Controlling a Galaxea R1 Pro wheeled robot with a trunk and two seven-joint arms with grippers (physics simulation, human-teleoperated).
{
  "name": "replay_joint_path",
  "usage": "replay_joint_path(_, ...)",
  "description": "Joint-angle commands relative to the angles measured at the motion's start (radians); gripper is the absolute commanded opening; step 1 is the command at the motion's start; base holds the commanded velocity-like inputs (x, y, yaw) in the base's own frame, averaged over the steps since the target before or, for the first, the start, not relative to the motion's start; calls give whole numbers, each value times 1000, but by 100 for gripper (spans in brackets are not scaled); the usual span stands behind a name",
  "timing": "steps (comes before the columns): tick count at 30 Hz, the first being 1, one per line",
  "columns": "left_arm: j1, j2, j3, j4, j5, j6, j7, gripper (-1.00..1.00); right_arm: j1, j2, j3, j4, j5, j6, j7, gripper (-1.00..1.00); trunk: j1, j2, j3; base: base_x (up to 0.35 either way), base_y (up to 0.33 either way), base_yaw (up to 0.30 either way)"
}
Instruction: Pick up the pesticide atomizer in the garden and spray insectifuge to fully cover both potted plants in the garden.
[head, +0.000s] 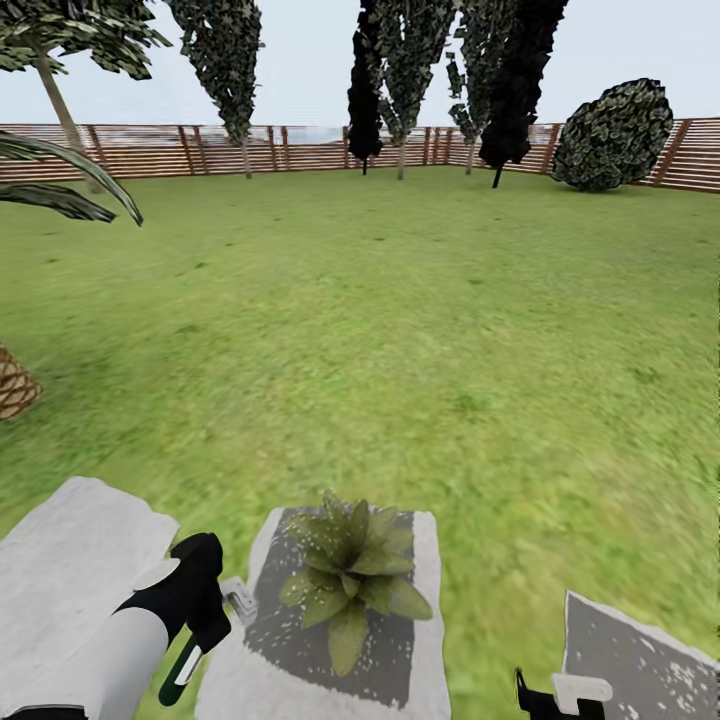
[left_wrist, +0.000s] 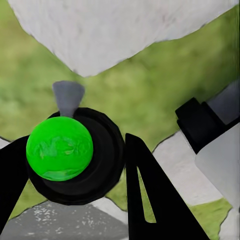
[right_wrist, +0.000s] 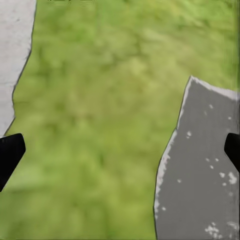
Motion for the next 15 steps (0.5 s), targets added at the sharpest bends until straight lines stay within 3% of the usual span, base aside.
replay_joint_path(1, 0, 0, -1, -2, -6, 8, -8, -100, -1, 0, -7, 1, 11, -2, -4, 100, 0, 0, -1, 146, -236, 0)
replay_joint_path(6, 0, 0, 0, -1, -6, 8, -7, -100, -1, 0, -7, 1, 11, -2, -4, 100, 0, 0, -1, 198, -152, 0)
replay_joint_path(15, -8, 2, 38, -16, -7, 9, -7, -100, -1, 0, -7, 1, 11, -3, -4, 100, 0, 0, -1, 15, -7, 0)
